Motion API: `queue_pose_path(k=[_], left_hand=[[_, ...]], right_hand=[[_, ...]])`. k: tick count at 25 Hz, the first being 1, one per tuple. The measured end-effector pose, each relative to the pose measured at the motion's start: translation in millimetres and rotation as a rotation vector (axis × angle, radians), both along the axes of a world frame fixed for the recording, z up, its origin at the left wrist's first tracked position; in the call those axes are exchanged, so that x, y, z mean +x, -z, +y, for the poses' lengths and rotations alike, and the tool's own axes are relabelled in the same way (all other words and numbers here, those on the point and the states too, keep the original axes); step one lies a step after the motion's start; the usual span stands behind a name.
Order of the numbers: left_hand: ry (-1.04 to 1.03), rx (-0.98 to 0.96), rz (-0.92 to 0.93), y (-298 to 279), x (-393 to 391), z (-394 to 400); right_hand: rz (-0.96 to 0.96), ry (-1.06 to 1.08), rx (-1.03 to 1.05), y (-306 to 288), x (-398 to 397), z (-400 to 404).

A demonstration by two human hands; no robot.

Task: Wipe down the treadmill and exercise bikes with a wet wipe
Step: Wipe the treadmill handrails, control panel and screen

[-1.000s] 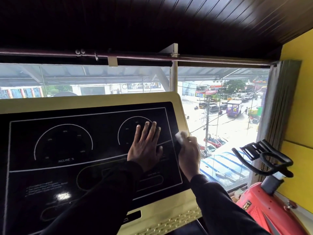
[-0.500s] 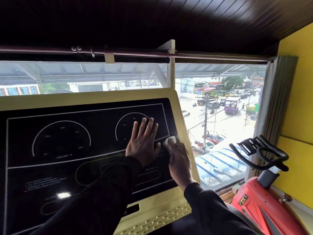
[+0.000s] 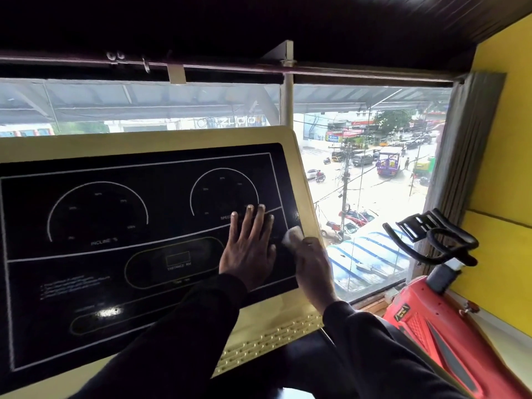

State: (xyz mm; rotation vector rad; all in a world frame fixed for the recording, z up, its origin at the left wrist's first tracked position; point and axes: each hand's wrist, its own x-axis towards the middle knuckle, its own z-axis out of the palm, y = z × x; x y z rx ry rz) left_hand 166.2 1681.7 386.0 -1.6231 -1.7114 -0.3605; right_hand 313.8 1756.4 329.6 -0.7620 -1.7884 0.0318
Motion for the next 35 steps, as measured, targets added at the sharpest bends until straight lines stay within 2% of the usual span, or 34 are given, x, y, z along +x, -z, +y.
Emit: queue_pose_path(k=[2, 3, 7, 9, 11, 12, 15, 17, 20, 21, 25, 26, 29, 30, 33, 35], left_hand=[[-0.008, -0.009, -0.006, 1.3, 0.1, 0.5], [-0.011, -0.010, -0.008, 2.4, 0.4, 0.5], [-0.008, -0.002, -0.005, 2.8, 1.2, -0.6], [-0.004, 0.005, -0.017, 2.9, 0.5, -0.2], [-0.007, -0.004, -0.023, 3.8, 0.7, -0.7], [-0.004, -0.005, -0.027, 3.3, 0.4, -0.9], [0.038, -0.011, -0.049, -3.0, -0.4, -3.7], [0.089, -0.037, -0.075, -1.9, 2.1, -9.4], [0.105, -0.106, -0.033, 26.1, 17.1, -23.4], [0.088, -0.120, 0.002, 37.5, 21.6, -26.9], [0.035, -0.107, 0.060, 52.5, 26.7, -29.3], [0.029, -0.110, 0.061, 51.4, 27.2, -29.2], [0.023, -0.128, 0.056, 53.2, 27.8, -28.7], [0.028, -0.130, 0.054, 54.4, 27.7, -28.9], [0.046, -0.160, 0.087, 58.1, 28.2, -30.7], [0.045, -0.187, 0.112, 62.5, 28.8, -32.0]], right_hand=[[0.216, 0.138, -0.146, -1.4, 4.9, 6.9], [0.254, 0.153, -0.179, -1.3, 2.3, 2.0], [-0.002, -0.073, 0.034, 26.7, -2.5, -21.2], [0.084, 0.006, -0.003, 29.9, 9.7, -6.1], [0.266, 0.180, -0.165, 28.1, 16.0, 1.3], [0.271, 0.190, -0.212, 27.4, 13.2, -4.9], [0.012, -0.035, -0.093, 48.6, 7.1, -36.4], [-0.039, -0.081, -0.066, 57.8, 23.1, -38.1], [0.253, 0.174, -0.347, 58.2, 38.5, -27.1], [0.284, 0.193, -0.376, 59.8, 36.8, -30.7], [-0.018, -0.013, -0.135, 83.1, 35.1, -61.2], [-0.014, -0.007, -0.167, 81.1, 40.7, -59.5], [0.205, 0.173, -0.428, 70.5, 40.6, -52.4], [0.182, 0.136, -0.392, 70.5, 35.1, -59.1], [-0.044, -0.098, -0.166, 89.3, 30.4, -85.4], [-0.065, -0.049, -0.144, 96.7, 44.2, -79.8]])
